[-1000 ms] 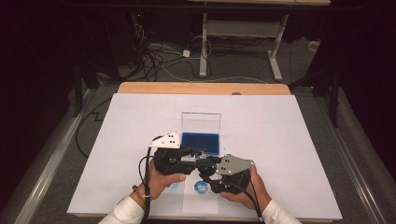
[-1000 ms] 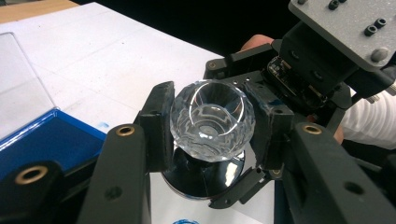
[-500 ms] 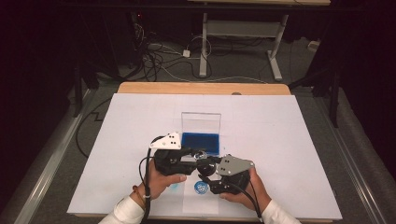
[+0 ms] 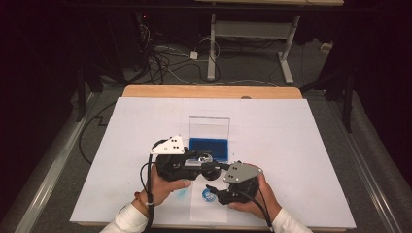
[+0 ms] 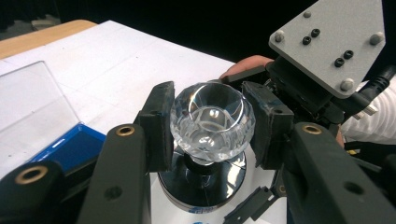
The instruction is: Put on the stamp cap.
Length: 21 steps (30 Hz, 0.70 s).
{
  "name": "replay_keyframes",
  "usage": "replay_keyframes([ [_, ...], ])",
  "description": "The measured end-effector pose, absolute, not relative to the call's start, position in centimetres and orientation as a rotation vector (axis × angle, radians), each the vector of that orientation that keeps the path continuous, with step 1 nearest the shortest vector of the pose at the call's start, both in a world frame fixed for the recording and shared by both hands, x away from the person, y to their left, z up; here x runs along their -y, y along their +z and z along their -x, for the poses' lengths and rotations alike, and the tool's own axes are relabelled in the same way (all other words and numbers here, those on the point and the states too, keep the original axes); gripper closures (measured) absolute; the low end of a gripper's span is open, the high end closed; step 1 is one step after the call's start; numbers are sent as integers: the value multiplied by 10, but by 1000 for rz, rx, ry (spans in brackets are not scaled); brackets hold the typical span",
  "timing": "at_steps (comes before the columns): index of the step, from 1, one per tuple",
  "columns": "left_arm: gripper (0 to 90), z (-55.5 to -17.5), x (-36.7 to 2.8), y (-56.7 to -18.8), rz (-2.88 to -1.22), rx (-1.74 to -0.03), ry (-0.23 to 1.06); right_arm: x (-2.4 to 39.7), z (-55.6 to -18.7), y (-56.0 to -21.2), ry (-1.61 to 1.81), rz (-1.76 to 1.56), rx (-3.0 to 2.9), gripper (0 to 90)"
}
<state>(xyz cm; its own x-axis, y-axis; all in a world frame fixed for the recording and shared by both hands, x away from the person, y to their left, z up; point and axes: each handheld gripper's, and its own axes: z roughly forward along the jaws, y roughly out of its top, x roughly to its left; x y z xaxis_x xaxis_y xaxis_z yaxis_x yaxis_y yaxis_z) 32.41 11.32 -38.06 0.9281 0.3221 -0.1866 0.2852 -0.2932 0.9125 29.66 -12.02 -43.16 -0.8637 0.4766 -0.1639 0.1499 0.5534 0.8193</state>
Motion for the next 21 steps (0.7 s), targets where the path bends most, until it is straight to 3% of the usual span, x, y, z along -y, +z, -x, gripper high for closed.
replay_keyframes([
  [21, 549, -320, -122, -376, -1947, -455, 156, 164, -296, -411, 1213, -577, -2261, 230],
])
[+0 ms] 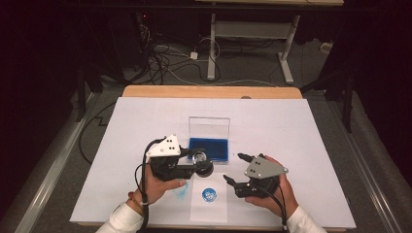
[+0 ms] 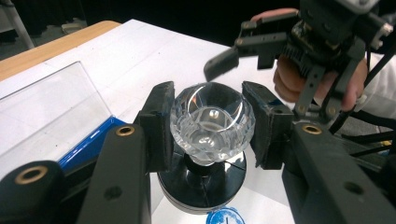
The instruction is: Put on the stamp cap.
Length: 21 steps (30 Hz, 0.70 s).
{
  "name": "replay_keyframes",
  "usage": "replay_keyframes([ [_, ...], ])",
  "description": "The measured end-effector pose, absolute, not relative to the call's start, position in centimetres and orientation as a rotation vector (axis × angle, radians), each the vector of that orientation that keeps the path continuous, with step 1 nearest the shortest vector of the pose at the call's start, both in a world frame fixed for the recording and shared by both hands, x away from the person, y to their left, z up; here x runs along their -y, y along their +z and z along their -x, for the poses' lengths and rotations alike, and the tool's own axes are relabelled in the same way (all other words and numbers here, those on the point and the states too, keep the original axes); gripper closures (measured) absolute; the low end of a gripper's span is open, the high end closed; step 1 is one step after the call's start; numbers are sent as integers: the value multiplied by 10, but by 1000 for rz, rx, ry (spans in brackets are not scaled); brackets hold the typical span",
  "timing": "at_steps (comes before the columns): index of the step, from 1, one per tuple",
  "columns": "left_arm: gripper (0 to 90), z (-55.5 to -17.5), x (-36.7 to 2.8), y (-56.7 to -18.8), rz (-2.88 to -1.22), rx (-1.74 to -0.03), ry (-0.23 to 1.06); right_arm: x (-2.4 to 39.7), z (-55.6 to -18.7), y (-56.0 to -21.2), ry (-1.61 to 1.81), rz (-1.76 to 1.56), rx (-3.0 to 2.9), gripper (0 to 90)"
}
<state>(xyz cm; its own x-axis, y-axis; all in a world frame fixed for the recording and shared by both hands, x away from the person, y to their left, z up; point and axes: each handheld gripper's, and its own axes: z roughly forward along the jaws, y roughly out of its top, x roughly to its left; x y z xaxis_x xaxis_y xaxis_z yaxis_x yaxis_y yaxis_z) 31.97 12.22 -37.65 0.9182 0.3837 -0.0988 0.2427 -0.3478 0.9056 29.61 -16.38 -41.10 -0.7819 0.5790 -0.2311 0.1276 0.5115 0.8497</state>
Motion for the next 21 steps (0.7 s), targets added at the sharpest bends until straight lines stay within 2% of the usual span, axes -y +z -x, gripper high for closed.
replay_keyframes([
  [8, 549, -319, -125, -379, -1984, -466, 193, 180, -291, -404, 1209, -590, -2220, 225],
  [21, 549, -317, -145, -377, -2027, -506, 322, 208, -282, -404, 1198, -651, -2153, 224],
])
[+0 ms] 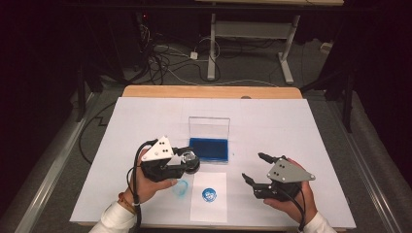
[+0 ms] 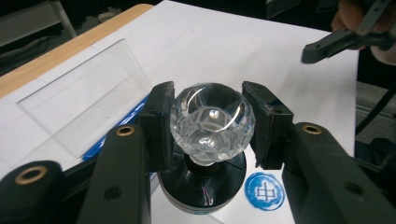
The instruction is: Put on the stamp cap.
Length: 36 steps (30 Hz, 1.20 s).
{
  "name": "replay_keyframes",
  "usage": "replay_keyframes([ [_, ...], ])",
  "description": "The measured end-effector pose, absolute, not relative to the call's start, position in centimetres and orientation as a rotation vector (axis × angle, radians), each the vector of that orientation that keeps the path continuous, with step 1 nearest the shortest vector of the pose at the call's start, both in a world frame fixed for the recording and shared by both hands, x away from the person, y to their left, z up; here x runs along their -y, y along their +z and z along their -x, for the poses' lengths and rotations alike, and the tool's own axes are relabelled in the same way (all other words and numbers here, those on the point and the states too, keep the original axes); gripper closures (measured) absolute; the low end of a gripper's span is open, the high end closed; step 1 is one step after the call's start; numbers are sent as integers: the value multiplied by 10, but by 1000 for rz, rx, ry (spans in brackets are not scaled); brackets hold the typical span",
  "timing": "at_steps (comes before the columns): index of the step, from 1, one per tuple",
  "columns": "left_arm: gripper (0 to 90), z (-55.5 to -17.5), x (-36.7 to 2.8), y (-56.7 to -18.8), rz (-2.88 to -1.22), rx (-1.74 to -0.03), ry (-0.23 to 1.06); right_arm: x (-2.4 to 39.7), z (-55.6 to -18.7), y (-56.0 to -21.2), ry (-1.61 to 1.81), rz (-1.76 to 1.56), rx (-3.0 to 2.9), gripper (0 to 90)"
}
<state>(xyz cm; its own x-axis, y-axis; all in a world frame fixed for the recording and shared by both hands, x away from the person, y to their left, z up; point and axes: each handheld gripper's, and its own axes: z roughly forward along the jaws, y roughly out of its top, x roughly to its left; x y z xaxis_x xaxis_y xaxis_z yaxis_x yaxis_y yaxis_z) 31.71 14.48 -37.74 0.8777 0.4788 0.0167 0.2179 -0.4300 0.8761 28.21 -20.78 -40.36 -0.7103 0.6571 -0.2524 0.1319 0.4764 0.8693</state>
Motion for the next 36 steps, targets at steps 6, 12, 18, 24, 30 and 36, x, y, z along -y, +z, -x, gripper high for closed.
replay_keyframes([
  [6, 548, -319, -153, -375, -2030, -524, 355, 219, -280, -408, 1180, -680, -2141, 224],
  [12, 548, -321, -158, -376, -2034, -535, 373, 226, -279, -410, 1158, -699, -2125, 226],
  [18, 548, -324, -161, -376, -2035, -548, 385, 233, -278, -413, 1146, -721, -2124, 227],
  [24, 548, -325, -164, -376, -2037, -558, 401, 236, -277, -414, 1138, -729, -2123, 227],
  [30, 548, -327, -167, -375, -2032, -569, 413, 236, -277, -416, 1135, -727, -2130, 228],
  [36, 548, -330, -170, -376, -2037, -580, 418, 236, -278, -416, 1137, -728, -2133, 228],
])
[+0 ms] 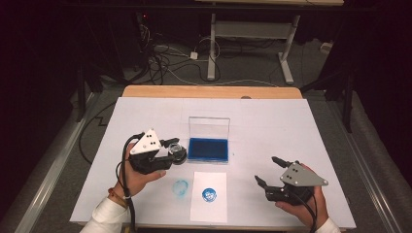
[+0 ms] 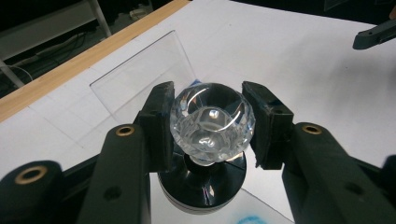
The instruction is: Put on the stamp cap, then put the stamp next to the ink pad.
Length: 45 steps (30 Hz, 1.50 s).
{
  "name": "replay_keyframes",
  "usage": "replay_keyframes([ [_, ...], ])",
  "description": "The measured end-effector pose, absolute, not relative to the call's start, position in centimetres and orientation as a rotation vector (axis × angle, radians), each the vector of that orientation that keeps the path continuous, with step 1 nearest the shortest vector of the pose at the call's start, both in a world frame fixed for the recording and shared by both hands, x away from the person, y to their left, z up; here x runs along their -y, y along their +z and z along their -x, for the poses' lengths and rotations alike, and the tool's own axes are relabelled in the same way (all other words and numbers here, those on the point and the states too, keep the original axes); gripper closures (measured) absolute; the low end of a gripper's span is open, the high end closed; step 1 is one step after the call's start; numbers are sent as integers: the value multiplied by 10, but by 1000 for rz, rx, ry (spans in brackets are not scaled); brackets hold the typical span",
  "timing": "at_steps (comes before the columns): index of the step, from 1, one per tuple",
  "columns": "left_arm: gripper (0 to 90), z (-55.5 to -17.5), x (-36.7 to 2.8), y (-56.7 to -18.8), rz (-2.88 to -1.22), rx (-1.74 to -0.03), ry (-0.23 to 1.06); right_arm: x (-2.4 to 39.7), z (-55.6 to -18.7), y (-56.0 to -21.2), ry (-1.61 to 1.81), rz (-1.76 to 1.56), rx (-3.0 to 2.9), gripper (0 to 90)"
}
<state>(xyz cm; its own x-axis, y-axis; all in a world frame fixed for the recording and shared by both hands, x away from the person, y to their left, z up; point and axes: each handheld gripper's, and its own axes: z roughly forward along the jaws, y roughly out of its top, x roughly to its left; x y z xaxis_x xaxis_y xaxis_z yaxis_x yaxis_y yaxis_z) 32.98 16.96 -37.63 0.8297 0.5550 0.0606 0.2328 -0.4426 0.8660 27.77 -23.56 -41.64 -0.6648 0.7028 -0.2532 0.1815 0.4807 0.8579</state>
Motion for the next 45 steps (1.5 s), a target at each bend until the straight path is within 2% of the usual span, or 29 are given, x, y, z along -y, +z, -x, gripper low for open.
replay_keyframes([
  [45, 547, -370, -175, -379, -2109, -685, 446, 233, -278, -419, 1143, -716, -2168, 238],
])
